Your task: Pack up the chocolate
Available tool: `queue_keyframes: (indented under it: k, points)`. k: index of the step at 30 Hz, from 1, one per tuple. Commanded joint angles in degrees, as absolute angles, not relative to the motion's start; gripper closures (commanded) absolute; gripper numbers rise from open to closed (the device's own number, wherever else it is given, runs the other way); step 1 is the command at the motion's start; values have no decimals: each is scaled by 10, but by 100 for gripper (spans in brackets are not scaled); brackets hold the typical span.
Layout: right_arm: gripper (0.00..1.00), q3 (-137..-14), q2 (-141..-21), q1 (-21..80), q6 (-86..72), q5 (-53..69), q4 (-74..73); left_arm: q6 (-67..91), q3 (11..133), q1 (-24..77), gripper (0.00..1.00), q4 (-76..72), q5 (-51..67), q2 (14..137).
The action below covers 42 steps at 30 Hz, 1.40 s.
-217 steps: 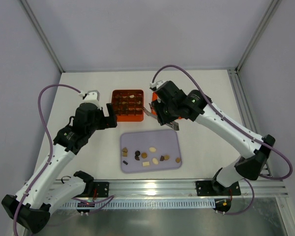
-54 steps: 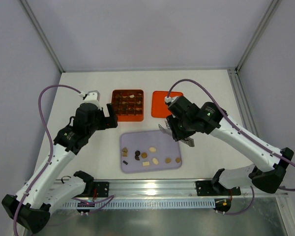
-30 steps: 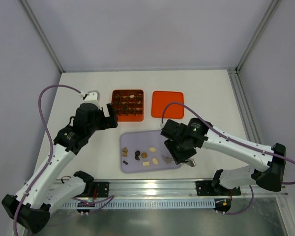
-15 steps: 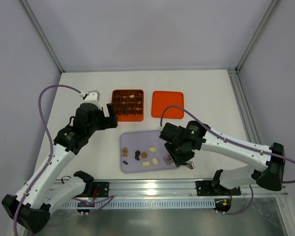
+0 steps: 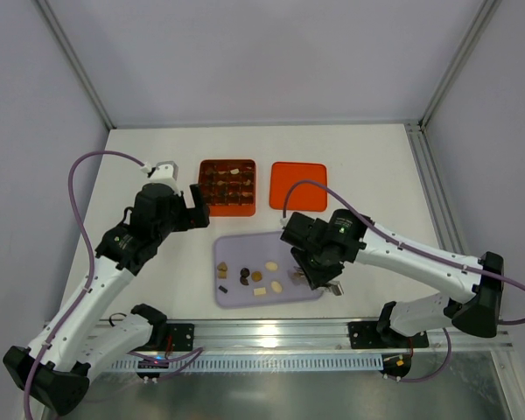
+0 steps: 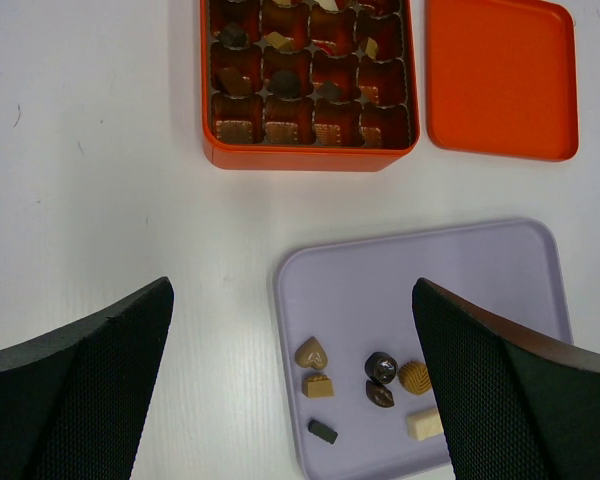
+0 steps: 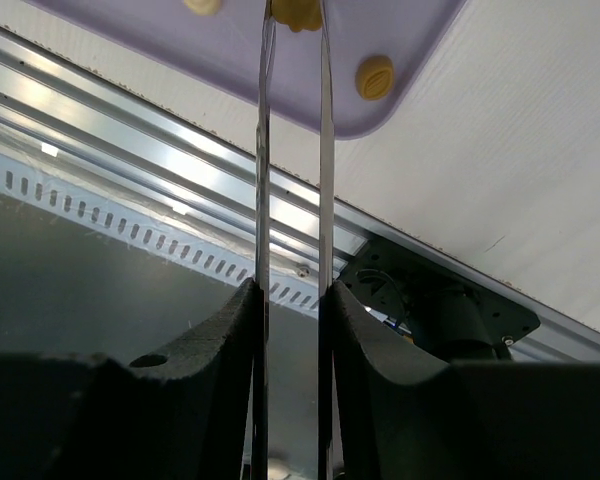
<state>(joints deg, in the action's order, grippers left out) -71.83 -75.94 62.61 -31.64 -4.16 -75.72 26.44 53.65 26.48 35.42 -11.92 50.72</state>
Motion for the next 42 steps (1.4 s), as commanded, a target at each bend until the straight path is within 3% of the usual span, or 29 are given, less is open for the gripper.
queue_keyframes:
  k: [1, 12, 29, 42]
  points:
    - [67, -761, -758, 614, -312, -69, -765, 263, 535, 261, 0, 335, -117, 501]
    - [67, -876, -813, 541, -260, -80, -682, 264, 536, 261, 0, 336, -115, 500]
    - [69, -1126, -1072, 446, -186, -60, -562, 264, 534, 261, 0, 334, -116, 504]
    - [69, -1156, -1146, 445, -185, -61, -554, 265, 534, 261, 0, 334, -116, 504]
